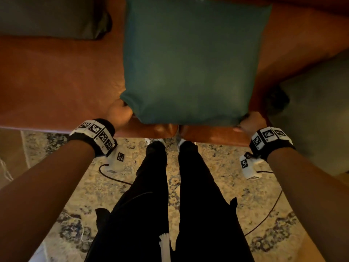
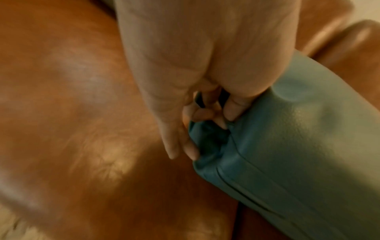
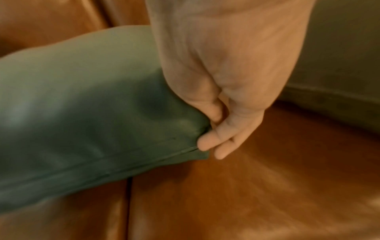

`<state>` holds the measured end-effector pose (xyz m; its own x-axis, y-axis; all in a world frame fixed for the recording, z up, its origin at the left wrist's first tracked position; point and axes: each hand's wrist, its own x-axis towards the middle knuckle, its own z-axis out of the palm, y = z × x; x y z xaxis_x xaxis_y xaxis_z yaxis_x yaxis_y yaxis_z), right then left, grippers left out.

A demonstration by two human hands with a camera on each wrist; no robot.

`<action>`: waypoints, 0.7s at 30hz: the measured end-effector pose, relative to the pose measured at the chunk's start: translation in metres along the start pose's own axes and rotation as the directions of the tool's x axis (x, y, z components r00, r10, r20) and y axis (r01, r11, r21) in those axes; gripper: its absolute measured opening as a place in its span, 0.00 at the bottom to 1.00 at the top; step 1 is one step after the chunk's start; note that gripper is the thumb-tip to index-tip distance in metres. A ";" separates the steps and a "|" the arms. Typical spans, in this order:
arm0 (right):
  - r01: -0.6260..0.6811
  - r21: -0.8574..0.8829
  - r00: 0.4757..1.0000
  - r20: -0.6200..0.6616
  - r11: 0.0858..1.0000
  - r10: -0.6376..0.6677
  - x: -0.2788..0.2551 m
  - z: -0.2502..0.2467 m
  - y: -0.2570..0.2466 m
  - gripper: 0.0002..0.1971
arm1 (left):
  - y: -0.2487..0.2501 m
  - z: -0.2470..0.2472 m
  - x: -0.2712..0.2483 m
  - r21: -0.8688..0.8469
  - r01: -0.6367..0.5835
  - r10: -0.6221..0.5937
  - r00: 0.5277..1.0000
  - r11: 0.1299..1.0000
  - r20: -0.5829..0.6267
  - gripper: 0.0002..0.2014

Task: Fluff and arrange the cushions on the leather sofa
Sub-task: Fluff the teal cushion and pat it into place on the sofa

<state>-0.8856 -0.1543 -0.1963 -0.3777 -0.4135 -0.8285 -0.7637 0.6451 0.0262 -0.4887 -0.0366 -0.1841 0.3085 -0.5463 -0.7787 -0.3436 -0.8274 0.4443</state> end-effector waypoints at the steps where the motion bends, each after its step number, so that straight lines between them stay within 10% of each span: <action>1: -0.007 -0.013 1.000 0.002 1.000 0.007 0.000 -0.001 0.002 0.23 | 0.000 -0.003 0.000 0.161 -0.050 0.052 0.999 0.986 -0.006 0.13; 8: 0.025 -0.090 0.999 -0.022 0.996 -0.027 -0.008 0.005 0.022 0.16 | -0.030 -0.016 -0.021 0.396 -0.134 0.137 0.990 0.908 0.020 0.15; 11: -0.023 -0.011 1.000 -0.019 1.000 0.022 -0.011 0.009 0.025 0.14 | -0.040 -0.011 -0.020 0.371 -0.015 0.000 0.999 0.928 0.042 0.19; 21: -0.323 0.535 0.934 0.312 0.780 0.173 -0.018 0.003 0.010 0.14 | -0.043 -0.004 -0.019 -0.404 0.307 -0.221 0.944 0.862 0.245 0.16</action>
<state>-0.8844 -0.1385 -0.1828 -0.3215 -0.0743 -0.9440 -0.1937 0.9810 -0.0112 -0.4762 0.0090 -0.1873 0.1494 -0.3007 -0.9420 0.1570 -0.9333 0.3228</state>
